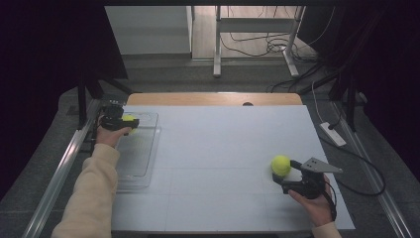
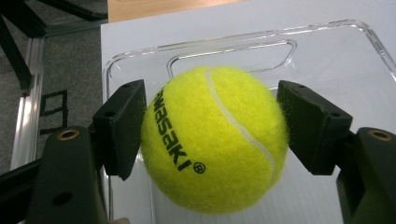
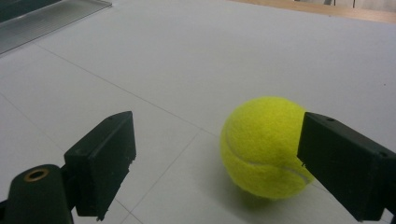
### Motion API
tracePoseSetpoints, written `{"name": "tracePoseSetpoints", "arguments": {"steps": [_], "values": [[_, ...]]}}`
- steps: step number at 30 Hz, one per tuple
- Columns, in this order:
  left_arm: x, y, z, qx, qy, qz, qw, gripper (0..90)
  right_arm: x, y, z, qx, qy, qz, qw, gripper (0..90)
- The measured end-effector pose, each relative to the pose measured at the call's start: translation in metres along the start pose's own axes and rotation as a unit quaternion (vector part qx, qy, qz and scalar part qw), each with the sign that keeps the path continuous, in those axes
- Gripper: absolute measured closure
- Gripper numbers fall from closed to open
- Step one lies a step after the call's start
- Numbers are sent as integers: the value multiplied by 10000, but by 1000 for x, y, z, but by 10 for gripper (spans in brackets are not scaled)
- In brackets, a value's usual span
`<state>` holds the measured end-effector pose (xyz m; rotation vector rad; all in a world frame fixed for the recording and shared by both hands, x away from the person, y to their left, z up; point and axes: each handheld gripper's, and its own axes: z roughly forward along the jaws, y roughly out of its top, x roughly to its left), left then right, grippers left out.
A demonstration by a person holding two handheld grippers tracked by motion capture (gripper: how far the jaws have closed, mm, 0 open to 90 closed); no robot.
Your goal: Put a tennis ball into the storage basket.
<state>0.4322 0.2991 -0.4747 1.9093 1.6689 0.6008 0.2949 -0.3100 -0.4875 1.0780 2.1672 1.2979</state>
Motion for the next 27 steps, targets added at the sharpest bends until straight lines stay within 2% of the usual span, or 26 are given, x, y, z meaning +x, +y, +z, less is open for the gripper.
{"name": "tracePoseSetpoints", "arguments": {"steps": [3, 5, 7, 9, 10, 11, 13, 14, 15, 19, 21, 25, 27], "values": [[-1, 0, 0, -9, 0, -44, 10000, 281, 0, 0, 0, -1, 3, -3, 10000, 114], [0, 0, 0, 27, 89, -122, 9999, 273, 0, 0, 0, -3, 7, -1, 10000, 114], [0, 1, -1, 14, 83, -144, 9999, 220, 0, 0, 0, -14, 21, 3, 10000, 114], [0, 1, -6, -104, -29, -240, 9997, 191, 0, 0, -1, -20, 16, 13, 10000, 114], [-1, 2, -12, -256, -160, -278, 9992, 181, 0, 0, -1, -21, 13, 20, 10000, 114], [-1, 2, -12, -256, -160, -278, 9992, 172, 0, 0, -1, -21, 13, 20, 10000, 114], [-4, 2, -23, -449, -354, -196, 9982, 167, 0, 0, -1, -16, 16, 16, 10000, 114], [-4, 2, -23, -449, -354, -196, 9982, 164, 0, 0, 0, -3, 7, 11, 10000, 114], [-6, 2, -30, -527, -521, -146, 9971, 164, 0, 0, 0, -3, 7, 11, 10000, 114], [-8, -1, -44, -661, -831, -162, 9942, 170, -1, 1, 0, -9, 5, -7, 10000, 114], [-8, -2, -46, -684, -885, -158, 9936, 167, -2, 1, 0, -13, 4, -4, 10000, 114], [-13, -9, -54, -875, -1083, -96, 9902, 164, -2, 1, 0, 3, -10, 5, 10000, 114], [-16, -11, -55, -907, -1121, -52, 9895, 161, -2, 1, 0, -12, -8, 16, 10000, 114]]}}
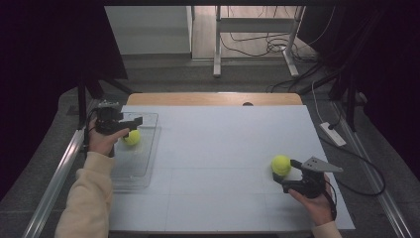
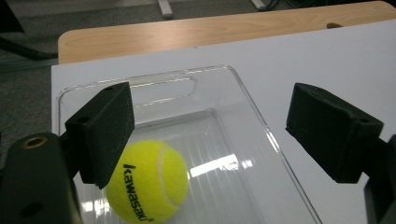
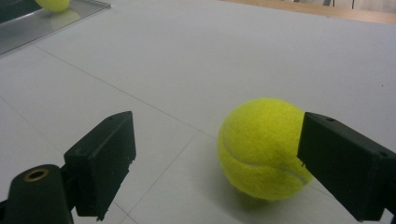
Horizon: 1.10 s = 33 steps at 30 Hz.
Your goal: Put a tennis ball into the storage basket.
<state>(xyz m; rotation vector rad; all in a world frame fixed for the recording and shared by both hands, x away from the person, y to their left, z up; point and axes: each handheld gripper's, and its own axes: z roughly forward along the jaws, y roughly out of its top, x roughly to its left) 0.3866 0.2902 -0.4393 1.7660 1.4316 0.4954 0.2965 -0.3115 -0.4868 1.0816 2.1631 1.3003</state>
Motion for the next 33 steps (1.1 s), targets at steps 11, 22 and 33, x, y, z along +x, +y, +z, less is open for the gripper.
{"name": "tracePoseSetpoints", "arguments": {"steps": [11, 22, 33], "values": [[-14, -6, -8, -156, -375, 93, 9991, 160, -2, 0, -1, -45, -10, 58, 10000, 114], [-25, -8, -8, -220, -506, 230, 9982, 159, -2, 0, -1, -26, -45, 87, 9999, 114], [-49, -7, -8, -347, -740, 426, 9957, 159, -4, -3, -4, -56, -48, 111, 9999, 114]]}}
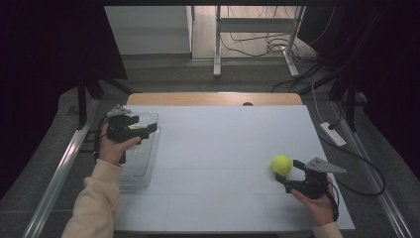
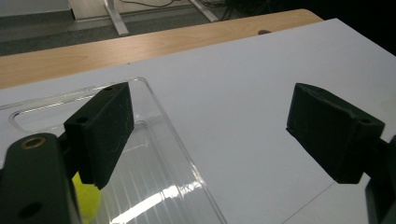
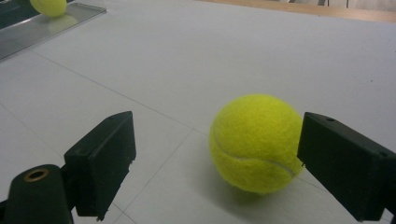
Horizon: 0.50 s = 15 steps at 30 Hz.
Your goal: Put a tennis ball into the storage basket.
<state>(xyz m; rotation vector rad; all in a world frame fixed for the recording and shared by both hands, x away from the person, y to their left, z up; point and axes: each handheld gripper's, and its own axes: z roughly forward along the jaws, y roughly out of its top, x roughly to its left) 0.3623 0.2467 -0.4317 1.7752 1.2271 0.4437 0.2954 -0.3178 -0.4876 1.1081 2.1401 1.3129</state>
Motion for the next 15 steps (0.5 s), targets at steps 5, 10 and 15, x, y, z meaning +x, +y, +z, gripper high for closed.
{"name": "tracePoseSetpoints", "arguments": {"steps": [5, 10, 15], "values": [[-11, 2, 2, -30, -101, 111, 9999, 160, 0, 0, -1, -36, 29, -3, 10000, 114], [-19, 3, 3, -68, -161, 182, 9997, 159, 1, 0, -2, -58, 27, -8, 10000, 114], [-28, 3, 7, -54, -253, 254, 9993, 159, 1, 0, -3, -74, 13, 14, 10000, 114]]}}
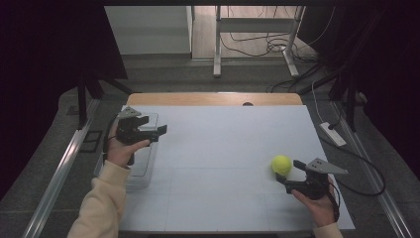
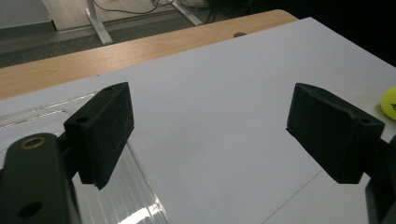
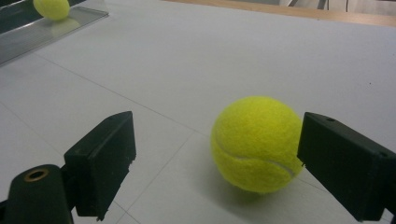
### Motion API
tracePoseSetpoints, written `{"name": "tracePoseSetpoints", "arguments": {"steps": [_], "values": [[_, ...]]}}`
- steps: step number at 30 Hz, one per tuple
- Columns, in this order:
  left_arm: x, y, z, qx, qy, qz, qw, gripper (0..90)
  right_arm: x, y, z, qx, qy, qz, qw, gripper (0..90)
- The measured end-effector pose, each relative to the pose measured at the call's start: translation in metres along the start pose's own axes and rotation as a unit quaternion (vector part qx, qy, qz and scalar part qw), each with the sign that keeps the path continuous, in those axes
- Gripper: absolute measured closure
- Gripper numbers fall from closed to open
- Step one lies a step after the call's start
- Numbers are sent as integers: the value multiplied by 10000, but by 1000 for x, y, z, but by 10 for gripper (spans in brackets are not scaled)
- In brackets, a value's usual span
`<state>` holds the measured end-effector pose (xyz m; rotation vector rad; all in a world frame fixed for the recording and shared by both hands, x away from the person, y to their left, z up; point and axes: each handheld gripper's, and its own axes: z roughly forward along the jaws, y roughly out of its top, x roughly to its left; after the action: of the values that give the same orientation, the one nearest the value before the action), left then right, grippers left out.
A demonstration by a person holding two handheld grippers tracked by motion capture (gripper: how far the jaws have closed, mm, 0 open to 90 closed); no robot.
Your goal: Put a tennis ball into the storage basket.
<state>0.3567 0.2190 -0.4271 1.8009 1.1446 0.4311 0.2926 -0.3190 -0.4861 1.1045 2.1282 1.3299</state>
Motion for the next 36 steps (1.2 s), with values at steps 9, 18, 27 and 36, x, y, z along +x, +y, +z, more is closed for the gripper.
{"name": "tracePoseSetpoints", "arguments": {"steps": [9, 18, 27, 36], "values": [[-13, -2, 10, 129, -108, 117, 9998, 158, 0, 1, 0, -2, -24, 14, 10000, 113], [-24, -4, 21, 207, -290, 232, 9991, 155, 1, 0, -1, -3, -21, 2, 10000, 113], [-40, -1, 29, 274, -459, 381, 9978, 151, -3, 0, -1, -6, -52, 1, 10000, 112], [-53, -3, 39, 357, -582, 477, 9965, 144, -2, 0, 0, 10, -16, -36, 10000, 112]]}}
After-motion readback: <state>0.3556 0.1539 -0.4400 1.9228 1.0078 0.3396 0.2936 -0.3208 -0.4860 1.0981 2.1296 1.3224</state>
